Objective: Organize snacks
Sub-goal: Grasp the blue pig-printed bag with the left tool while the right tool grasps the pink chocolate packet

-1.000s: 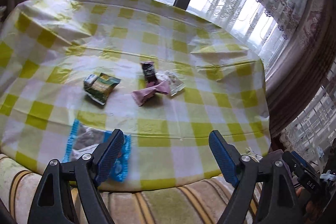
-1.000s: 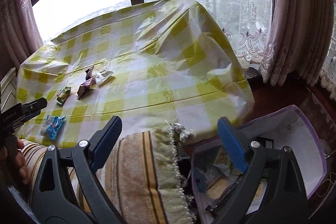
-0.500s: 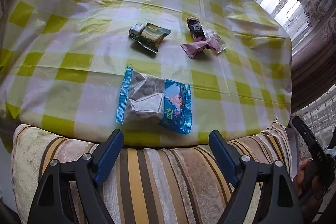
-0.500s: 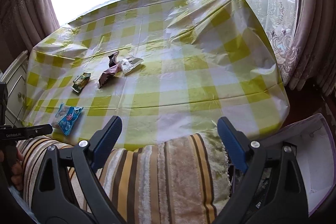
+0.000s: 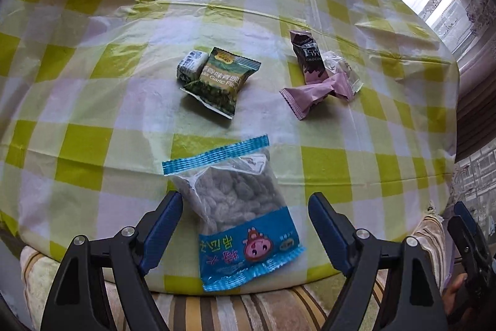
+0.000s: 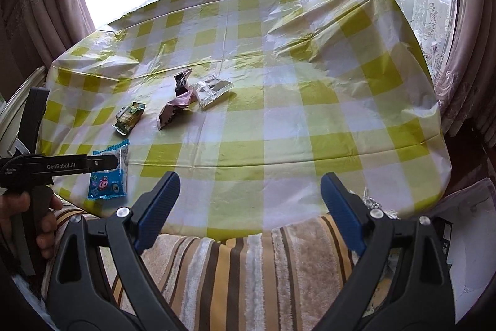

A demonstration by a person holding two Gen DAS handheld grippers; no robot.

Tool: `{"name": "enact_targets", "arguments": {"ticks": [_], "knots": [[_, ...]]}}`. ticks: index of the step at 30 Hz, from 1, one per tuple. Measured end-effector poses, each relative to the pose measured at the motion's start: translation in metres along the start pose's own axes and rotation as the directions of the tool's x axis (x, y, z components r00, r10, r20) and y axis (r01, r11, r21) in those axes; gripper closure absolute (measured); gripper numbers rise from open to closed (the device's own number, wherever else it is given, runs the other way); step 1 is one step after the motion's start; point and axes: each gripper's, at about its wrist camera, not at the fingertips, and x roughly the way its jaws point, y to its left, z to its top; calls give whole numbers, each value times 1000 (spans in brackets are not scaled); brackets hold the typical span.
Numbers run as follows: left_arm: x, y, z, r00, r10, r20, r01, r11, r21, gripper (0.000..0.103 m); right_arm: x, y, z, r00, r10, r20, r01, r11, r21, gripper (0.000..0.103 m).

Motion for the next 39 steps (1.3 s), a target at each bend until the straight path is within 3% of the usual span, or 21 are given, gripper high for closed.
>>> {"name": "enact_targets", "arguments": {"ticks": [5,7,11,19,24,31,36,39], "knots": [[9,-14,-3,996,83,-25,-81,992,100,19,13,8,8,1000,8,-19,-8,1000,13,10],[12,-13,-7,994,102,-39,-97,988,119,32,19,16,12,1000,8,-25,-8,1000,3,10],[12,-9,-6,996,90,-27,-86,989,118,41,31,34,22,999,12,-32,-12,1000,-17,10],[11,17,16,992,113,51,-114,993,20,46,68,71,45,997,63,-50,-61,998,28,10],[5,34,9,992,85,96,-79,995,-57,47,96,86,55,995,73,-61,-67,992,106,11],[-3,47,6,988,44,150,-25,991,-128,47,129,98,67,998,32,-44,-23,981,191,22],[-3,49,5,987,23,161,-1,991,-137,47,149,102,68,998,5,-56,6,978,207,23],[-3,50,5,986,16,167,7,990,-137,47,160,105,66,998,-29,-64,41,981,190,33]]}}
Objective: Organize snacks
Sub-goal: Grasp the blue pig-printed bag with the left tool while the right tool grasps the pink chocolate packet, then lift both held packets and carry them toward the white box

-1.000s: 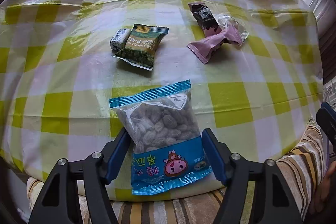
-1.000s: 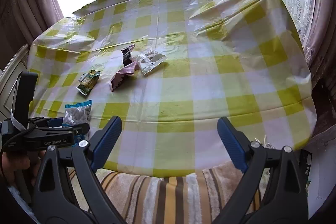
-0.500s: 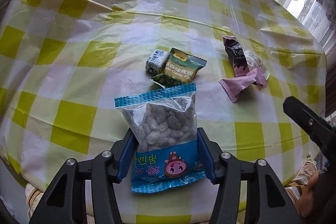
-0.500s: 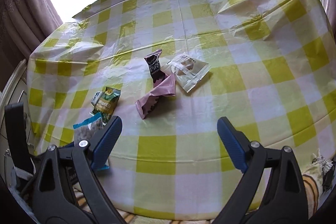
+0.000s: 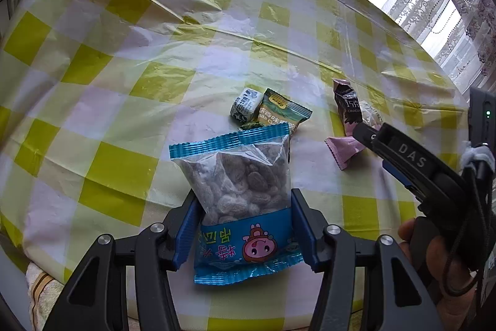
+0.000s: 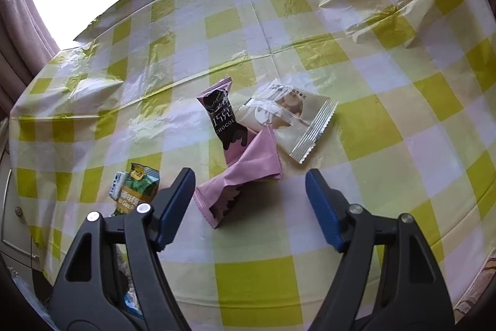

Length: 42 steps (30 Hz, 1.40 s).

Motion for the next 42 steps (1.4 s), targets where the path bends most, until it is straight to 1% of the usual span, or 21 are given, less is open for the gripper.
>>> {"name": "enact_targets", "arguments": {"ticks": [1,3,4,5,6,8,12,17,22,29,31,34,35,37,42], "knots": [[0,0,0,1000,-3,0,3,1000,-2,47,4,0,-1,1000,-10,-6,10,1000,-3,36],[1,1,0,1000,-8,1,8,1000,-5,47,5,0,-2,1000,-13,9,14,1000,-14,38],[0,1,0,1000,-10,2,10,1000,-6,47,5,1,-2,1000,-12,8,12,1000,-21,41],[0,1,0,1000,-11,4,11,1000,-6,47,5,2,-2,1000,-3,7,4,1000,-29,47],[-1,1,0,1000,-13,6,13,1000,-6,47,6,4,-2,1000,7,6,-7,999,-39,51],[-1,1,0,1000,-15,8,15,1000,-6,47,5,6,-2,1000,5,12,-5,998,-57,52],[-2,2,0,1000,-18,12,18,1000,-10,47,3,4,-4,1000,26,11,-26,998,-52,57],[-3,4,0,1000,-25,16,25,999,-21,47,-6,7,-8,999,47,19,-46,997,-70,67],[-5,4,-1,999,-27,19,28,999,-20,47,-10,6,-10,998,58,12,-57,995,-79,72],[-8,3,-2,999,-39,22,39,999,-14,47,-22,-2,-19,999,52,-12,-53,995,-81,73],[-8,2,-2,999,-40,22,40,999,-9,47,-24,-2,-21,999,36,-25,-38,995,-94,73],[-7,2,-3,999,-41,20,41,999,-7,47,-25,-2,-21,999,-8,-33,4,994,-107,65],[-7,2,-3,999,-41,20,41,999,-7,47,-23,-2,-22,999,-10,-42,6,994,-107,62],[-6,1,-3,999,-42,16,42,999,-4,47,-18,-2,-21,998,-15,-61,9,994,-111,60],[-3,0,-2,999,-40,10,40,999,-1,47,-13,0,-19,998,-33,-56,26,991,-131,59]]}}
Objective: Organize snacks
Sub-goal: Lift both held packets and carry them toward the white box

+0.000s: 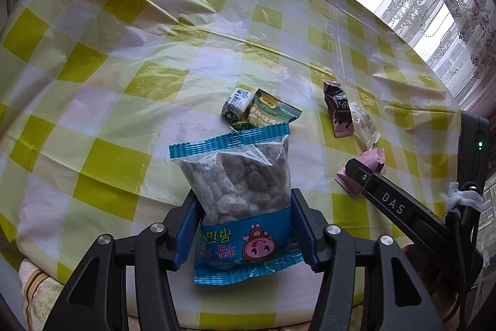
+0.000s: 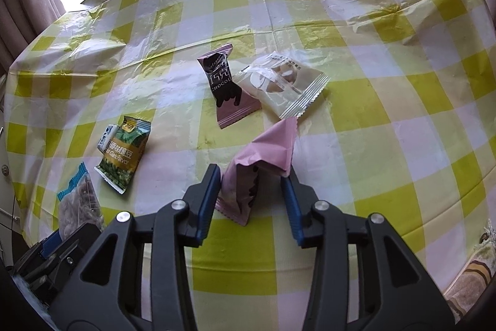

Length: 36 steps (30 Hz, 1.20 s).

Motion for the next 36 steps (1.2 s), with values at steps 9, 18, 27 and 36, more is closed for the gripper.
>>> {"name": "enact_targets", "arguments": {"ticks": [9,18,27,36], "knots": [[-2,-1,-1,1000,-5,10,5,1000,6,47,-6,4,1,1000,7,24,-6,999,-41,78],[-14,-7,-1,998,-25,63,24,999,28,47,-34,-3,0,996,47,72,-42,997,-60,78],[-28,-26,-1,995,-43,92,39,998,43,47,-65,-27,-4,991,65,118,-61,997,-44,78],[-39,-66,-12,990,-106,95,97,990,99,47,-95,-65,-13,986,45,163,-43,999,-14,78]]}}
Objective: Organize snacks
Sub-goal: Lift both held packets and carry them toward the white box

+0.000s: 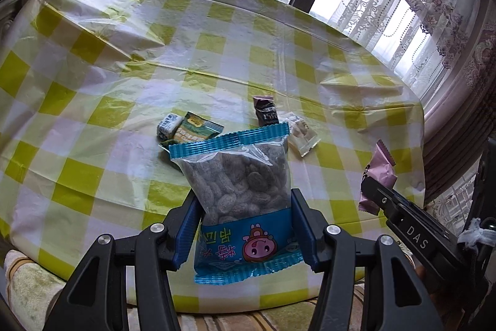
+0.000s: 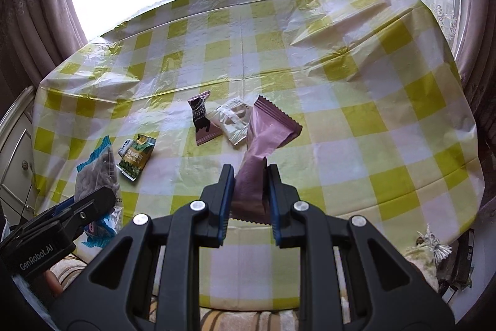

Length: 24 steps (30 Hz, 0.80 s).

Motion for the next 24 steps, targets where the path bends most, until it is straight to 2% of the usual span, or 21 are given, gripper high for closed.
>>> {"name": "enact_targets", "arguments": {"ticks": [14,19,24], "knots": [[4,-83,-19,992,-121,-31,123,987,107,47,-53,-70,-14,996,-72,53,70,997,40,78],[9,-117,-27,982,-178,-64,186,970,154,47,-70,-105,-25,991,-124,58,120,991,59,78],[12,-155,-39,965,-241,-102,258,943,210,47,-90,-141,-39,981,-182,61,177,981,84,78]]}}
